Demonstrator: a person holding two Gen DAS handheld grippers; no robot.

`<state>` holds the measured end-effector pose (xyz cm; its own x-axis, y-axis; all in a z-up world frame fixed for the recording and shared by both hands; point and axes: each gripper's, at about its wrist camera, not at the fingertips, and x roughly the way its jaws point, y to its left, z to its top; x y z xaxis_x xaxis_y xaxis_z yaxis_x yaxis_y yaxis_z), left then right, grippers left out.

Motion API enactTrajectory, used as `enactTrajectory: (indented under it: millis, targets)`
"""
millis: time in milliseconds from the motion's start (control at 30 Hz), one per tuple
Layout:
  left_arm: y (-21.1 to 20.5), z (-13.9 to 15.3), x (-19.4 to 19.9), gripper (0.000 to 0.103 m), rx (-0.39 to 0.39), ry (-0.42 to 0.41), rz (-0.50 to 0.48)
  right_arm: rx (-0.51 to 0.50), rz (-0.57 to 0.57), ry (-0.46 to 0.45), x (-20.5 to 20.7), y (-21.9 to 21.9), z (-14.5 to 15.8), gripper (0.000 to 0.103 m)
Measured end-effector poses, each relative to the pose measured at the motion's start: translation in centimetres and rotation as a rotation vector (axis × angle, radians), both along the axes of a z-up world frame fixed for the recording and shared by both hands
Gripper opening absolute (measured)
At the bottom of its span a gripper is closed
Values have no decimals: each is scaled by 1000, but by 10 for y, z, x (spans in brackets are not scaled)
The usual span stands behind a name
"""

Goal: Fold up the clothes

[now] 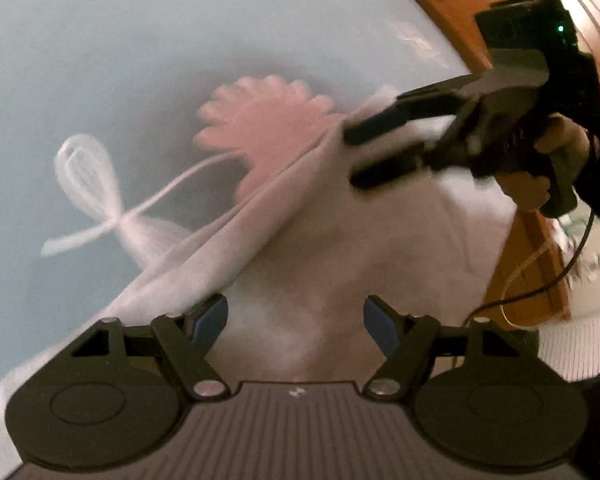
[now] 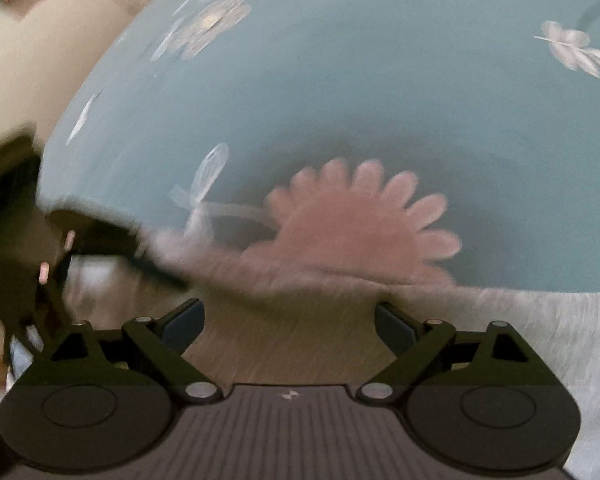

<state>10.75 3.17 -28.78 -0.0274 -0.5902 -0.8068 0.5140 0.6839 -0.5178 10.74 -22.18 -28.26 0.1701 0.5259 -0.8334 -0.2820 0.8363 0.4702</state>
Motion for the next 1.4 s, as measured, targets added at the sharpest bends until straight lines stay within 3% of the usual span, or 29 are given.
enactTrajectory:
  millis: [100,267,400,567,700,833,867,933,1033,1133,1233,1400]
  targets:
    - [22,-2,-8,76,0,67,87,58,-62,10,7,0,-13,103]
    - [41,-2,-20,76,55,132,159,-37,63,25,-15,14,0,103]
    - [39,10,-13,75,97,73,143,-28,88,-21,-25,21,17,100]
    - [53,6,-10,75,122,2,211,42,135,-58,-24,54,13,82]
    - [76,6,-18,76,146,-22,311,40,181,-80,-28,87,3,81]
    - [100,10,-31,76,244,-41,386,-6,257,-123,-38,116,-4,89]
    - [104,13,-32,73,265,-42,405,-21,288,-139,-40,122,-1,86]
    - [108,24,-29,74,266,-72,436,7,328,-159,-44,128,8,83]
    - [107,22,-17,76,206,-88,445,42,318,-152,-43,133,12,83]
    - [107,6,-6,75,225,-105,520,3,284,-108,-38,136,0,84]
    - [117,6,-6,76,180,-92,604,-7,280,-74,-46,128,-1,84]
    - [115,14,-6,75,204,-81,617,-84,303,-64,-62,103,16,84]
